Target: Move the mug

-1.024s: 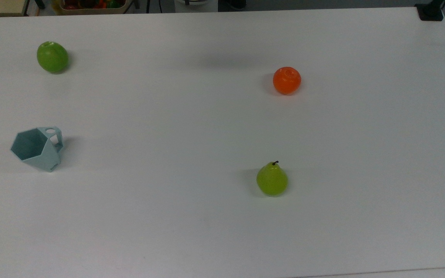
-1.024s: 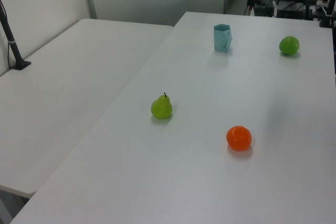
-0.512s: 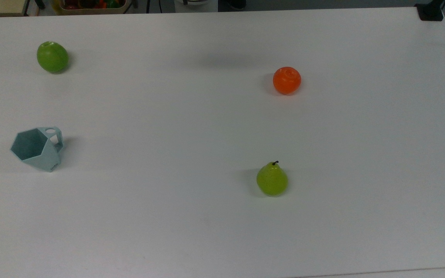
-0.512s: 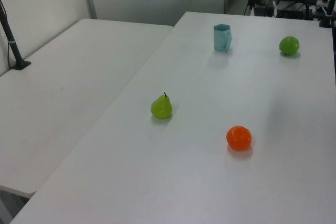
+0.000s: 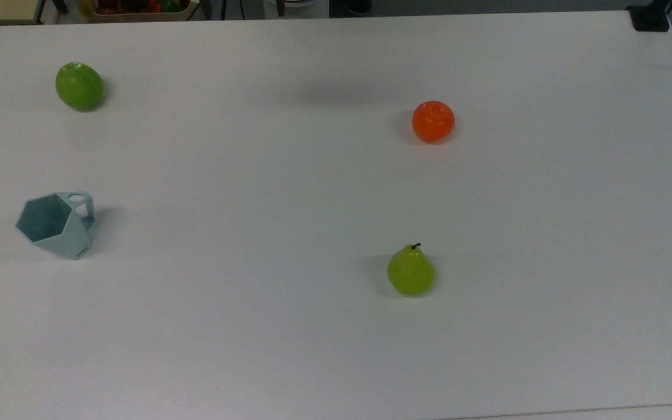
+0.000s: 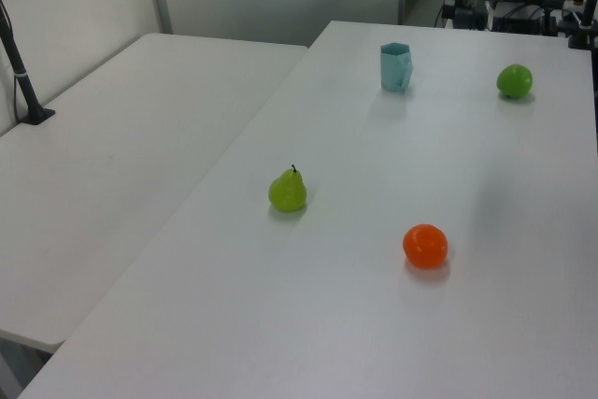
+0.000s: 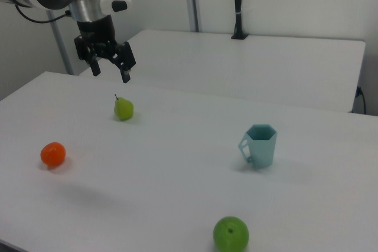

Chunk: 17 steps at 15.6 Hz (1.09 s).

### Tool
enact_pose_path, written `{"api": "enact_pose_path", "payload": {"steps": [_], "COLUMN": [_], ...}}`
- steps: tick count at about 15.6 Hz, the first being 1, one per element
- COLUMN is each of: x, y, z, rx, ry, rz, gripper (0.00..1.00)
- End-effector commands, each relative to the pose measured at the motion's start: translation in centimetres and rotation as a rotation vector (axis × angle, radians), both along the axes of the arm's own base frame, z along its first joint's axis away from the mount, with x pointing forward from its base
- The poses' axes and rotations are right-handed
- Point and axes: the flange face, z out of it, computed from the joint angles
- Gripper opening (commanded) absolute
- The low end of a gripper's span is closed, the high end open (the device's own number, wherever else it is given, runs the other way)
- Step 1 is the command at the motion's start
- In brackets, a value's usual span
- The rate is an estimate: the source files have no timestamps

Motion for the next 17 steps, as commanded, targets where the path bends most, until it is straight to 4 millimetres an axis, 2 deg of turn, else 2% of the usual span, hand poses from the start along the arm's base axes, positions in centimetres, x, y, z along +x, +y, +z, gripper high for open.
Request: {"api": "enact_pose_path", "payload": {"steps": [1,2,8,11,17], "x": [1.7,2.4,5.3,6.2,8.1], "y": [-1.9,-2.5,-7.6,-10.4,-16.0], "z": [-1.3,-2.0,-4.7,-6.5,-11.6], "rx": [0.022,0.022,0.021,0.02,0.005], "ry": [-0.046,-0.056,-0.149,-0.159,-0.189], "rz": [-0.201,-0.242,-0.418,-0.526,-0.726], "gripper": [1.0,1.0,0.81,0.81,0.81]}}
